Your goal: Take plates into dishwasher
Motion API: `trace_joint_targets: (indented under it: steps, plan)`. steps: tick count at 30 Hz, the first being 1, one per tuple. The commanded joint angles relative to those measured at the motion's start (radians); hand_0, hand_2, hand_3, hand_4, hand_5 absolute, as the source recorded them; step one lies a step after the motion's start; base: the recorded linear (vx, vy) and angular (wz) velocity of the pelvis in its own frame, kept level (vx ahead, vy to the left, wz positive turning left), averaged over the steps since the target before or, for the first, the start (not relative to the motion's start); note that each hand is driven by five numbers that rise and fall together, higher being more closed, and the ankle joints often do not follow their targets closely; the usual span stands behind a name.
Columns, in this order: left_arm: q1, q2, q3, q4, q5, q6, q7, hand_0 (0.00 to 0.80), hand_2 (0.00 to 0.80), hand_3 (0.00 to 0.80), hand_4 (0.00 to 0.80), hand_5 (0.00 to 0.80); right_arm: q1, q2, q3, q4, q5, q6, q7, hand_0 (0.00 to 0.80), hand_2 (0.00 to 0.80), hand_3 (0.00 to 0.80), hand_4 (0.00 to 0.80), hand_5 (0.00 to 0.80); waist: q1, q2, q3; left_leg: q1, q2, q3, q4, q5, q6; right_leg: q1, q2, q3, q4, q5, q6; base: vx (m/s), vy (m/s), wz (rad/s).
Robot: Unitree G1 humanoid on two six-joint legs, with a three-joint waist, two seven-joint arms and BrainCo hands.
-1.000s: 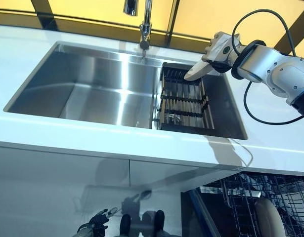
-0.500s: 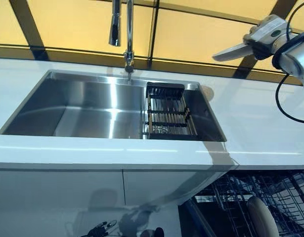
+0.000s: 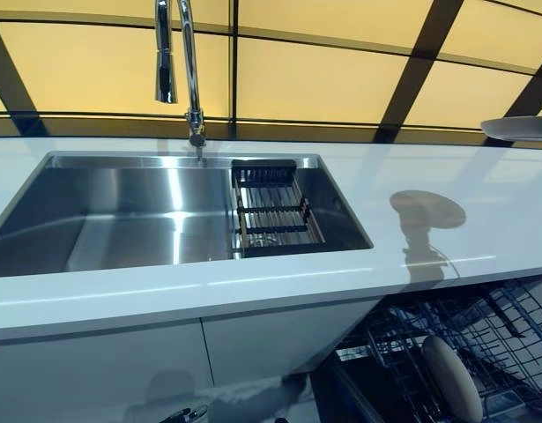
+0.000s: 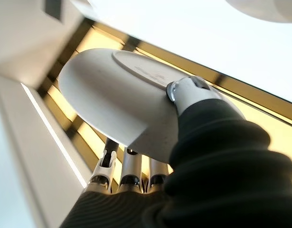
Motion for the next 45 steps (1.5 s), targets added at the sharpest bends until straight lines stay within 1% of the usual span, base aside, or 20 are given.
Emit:
trace_joint_targets:
  steps: [1,3,5,6,8,11,13,16,18,19,22,26,35,38,40,42,45]
  plan:
    - [-0.04,0.033,0.034,0.02,0.047,-0.013,-0.023,0.0,0.0,0.0,0.0,0.0,-0.054,-0.05,-0.096,0.076,0.07,-0.005,-0.045,0.8,0.8,0.8,0.8,0.8,0.005,0.005,0.052,0.022,-0.008,-0.017,0.0,-0.1,0.043,0.088,0.034,-0.013,0.004,-0.088,0.077,-0.012,-0.067,-0.14]
    - [-0.042,0.038,0.03,0.019,0.069,-0.009,-0.032,0.0,0.0,0.0,0.0,0.0,0.0,-0.052,-0.149,0.072,0.134,0.004,-0.03,0.8,0.8,0.8,0.8,0.8,-0.003,0.006,0.055,0.022,-0.005,-0.006,0.0,-0.101,0.044,0.084,0.037,-0.005,0.004,-0.084,0.078,-0.008,-0.072,-0.04]
    - [-0.046,0.036,0.021,0.016,0.071,-0.006,-0.032,0.0,0.0,0.0,0.0,0.0,0.047,-0.047,-0.207,0.071,0.255,0.023,0.013,0.8,0.8,0.8,0.8,0.8,-0.017,0.012,0.06,0.025,-0.002,0.007,0.0,-0.102,0.043,0.081,0.039,0.005,0.004,-0.082,0.078,0.001,-0.06,-0.03]
    - [-0.048,0.036,0.019,0.017,0.071,-0.004,-0.033,0.0,0.0,0.0,0.0,0.0,0.068,-0.043,-0.235,0.072,0.286,0.024,0.029,0.8,0.8,0.8,0.8,0.8,-0.02,0.013,0.061,0.026,-0.001,0.011,0.0,-0.102,0.043,0.08,0.039,0.008,0.004,-0.081,0.078,0.007,-0.048,-0.13]
    - [-0.051,0.028,0.021,0.02,0.076,-0.005,-0.037,0.0,0.0,0.0,0.0,0.0,0.152,-0.024,-0.341,0.072,0.397,0.018,0.083,0.8,0.8,0.8,0.8,0.8,-0.036,0.024,0.067,0.032,0.001,0.028,0.0,-0.106,0.042,0.079,0.04,0.019,0.004,-0.079,0.077,0.005,-0.045,-0.21]
    - [-0.053,0.021,0.021,0.022,0.084,-0.009,-0.042,0.0,0.0,0.0,0.0,0.0,0.267,0.015,-0.485,0.059,0.543,0.03,0.125,0.8,0.8,0.8,0.8,0.8,-0.054,0.037,0.075,0.038,0.004,0.049,0.0,-0.111,0.042,0.077,0.043,0.036,0.004,-0.08,0.074,0.001,-0.043,-0.2]
    - [-0.054,0.018,0.023,0.026,0.083,-0.015,-0.042,0.0,0.0,0.0,0.0,0.0,0.343,0.041,-0.578,0.048,0.596,0.033,0.143,0.8,0.8,0.8,0.8,0.8,-0.065,0.044,0.08,0.043,0.005,0.061,0.0,-0.114,0.041,0.077,0.044,0.045,0.004,-0.08,0.072,0.007,-0.041,-0.23]
    - [-0.059,0.012,0.03,0.027,0.08,-0.014,-0.04,0.0,0.0,0.0,0.0,0.0,0.452,0.07,-0.701,0.03,0.625,0.032,0.154,0.8,0.8,0.8,0.8,0.8,-0.083,0.057,0.088,0.049,0.008,0.077,0.0,-0.117,0.04,0.077,0.046,0.058,0.004,-0.081,0.068,0.005,-0.037,-0.25]
    - [-0.061,0.013,0.026,0.026,0.078,-0.014,-0.038,0.0,0.0,0.0,0.0,0.0,0.494,0.078,-0.743,0.022,0.626,0.033,0.152,0.8,0.8,0.8,0.8,0.8,-0.085,0.059,0.091,0.05,0.01,0.082,0.0,-0.118,0.039,0.076,0.047,0.062,0.004,-0.082,0.067,-0.015,-0.033,-0.14]
    - [-0.066,0.008,0.023,0.025,0.078,-0.017,-0.038,0.0,0.0,0.0,0.0,0.0,0.519,0.086,-0.772,0.026,0.634,0.023,0.148,0.8,0.8,0.8,0.8,0.8,-0.094,0.067,0.099,0.048,0.01,0.087,0.0,-0.118,0.037,0.071,0.048,0.068,0.004,-0.081,0.065,-0.032,-0.037,-0.2]
    - [-0.074,0.009,0.017,0.023,0.071,-0.018,-0.045,0.0,0.0,0.0,0.0,0.0,0.544,0.094,-0.811,0.009,0.663,0.047,0.149,0.8,0.8,0.8,0.8,0.8,-0.103,0.077,0.11,0.046,0.012,0.095,0.0,-0.118,0.036,0.066,0.049,0.076,0.004,-0.08,0.063,-0.034,-0.028,-0.08]
    - [-0.084,0.002,0.011,0.024,0.062,-0.029,-0.049,0.0,0.0,0.0,0.0,0.0,0.587,0.102,-0.854,0.012,0.666,0.059,0.163,0.8,0.8,0.8,0.8,0.8,-0.114,0.085,0.123,0.039,0.012,0.102,0.0,-0.117,0.032,0.055,0.05,0.085,0.004,-0.078,0.062,-0.041,-0.02,-0.06]
    - [-0.101,0.001,0.014,0.014,0.04,-0.034,-0.029,0.0,0.0,0.0,0.0,0.0,0.724,0.152,-0.948,-0.063,0.679,0.06,0.165,0.8,0.8,0.8,0.8,0.8,-0.134,0.101,0.143,0.034,0.012,0.111,0.0,-0.118,0.03,0.041,0.05,0.097,0.004,-0.076,0.06,-0.035,-0.024,-0.06]
    - [-0.103,0.001,0.014,0.015,0.037,-0.038,-0.029,0.0,0.0,0.0,0.0,0.0,0.748,0.179,-0.963,-0.109,0.621,0.058,0.149,0.8,0.8,0.8,0.8,0.8,-0.139,0.108,0.15,0.031,0.012,0.113,0.0,-0.116,0.029,0.036,0.049,0.099,0.004,-0.073,0.06,-0.035,-0.022,-0.01]
    - [-0.104,-0.003,0.016,0.013,0.041,-0.04,-0.03,0.0,0.0,0.0,0.0,0.0,0.758,0.196,-0.954,-0.142,0.57,0.059,0.139,0.8,0.8,0.8,0.8,0.8,-0.143,0.114,0.156,0.031,0.011,0.115,0.0,-0.116,0.03,0.033,0.049,0.102,0.004,-0.072,0.06,0.0,0.0,0.0]
    - [-0.101,-0.007,0.015,0.008,0.04,-0.043,-0.028,0.0,0.0,0.0,0.0,0.0,0.764,0.209,-0.946,-0.169,0.542,0.073,0.131,0.8,0.8,0.8,0.8,0.8,-0.146,0.119,0.161,0.032,0.011,0.118,0.0,-0.116,0.03,0.033,0.05,0.106,0.004,-0.072,0.059,0.0,0.0,0.0]
    - [-0.098,-0.008,0.021,0.008,0.041,-0.049,-0.031,0.0,0.0,0.0,0.0,0.0,0.78,0.231,-0.949,-0.188,0.519,0.077,0.132,0.8,0.8,0.8,0.8,0.8,-0.148,0.125,0.167,0.032,0.01,0.119,0.0,-0.115,0.03,0.033,0.049,0.105,0.004,-0.072,0.058,0.0,0.0,0.0]
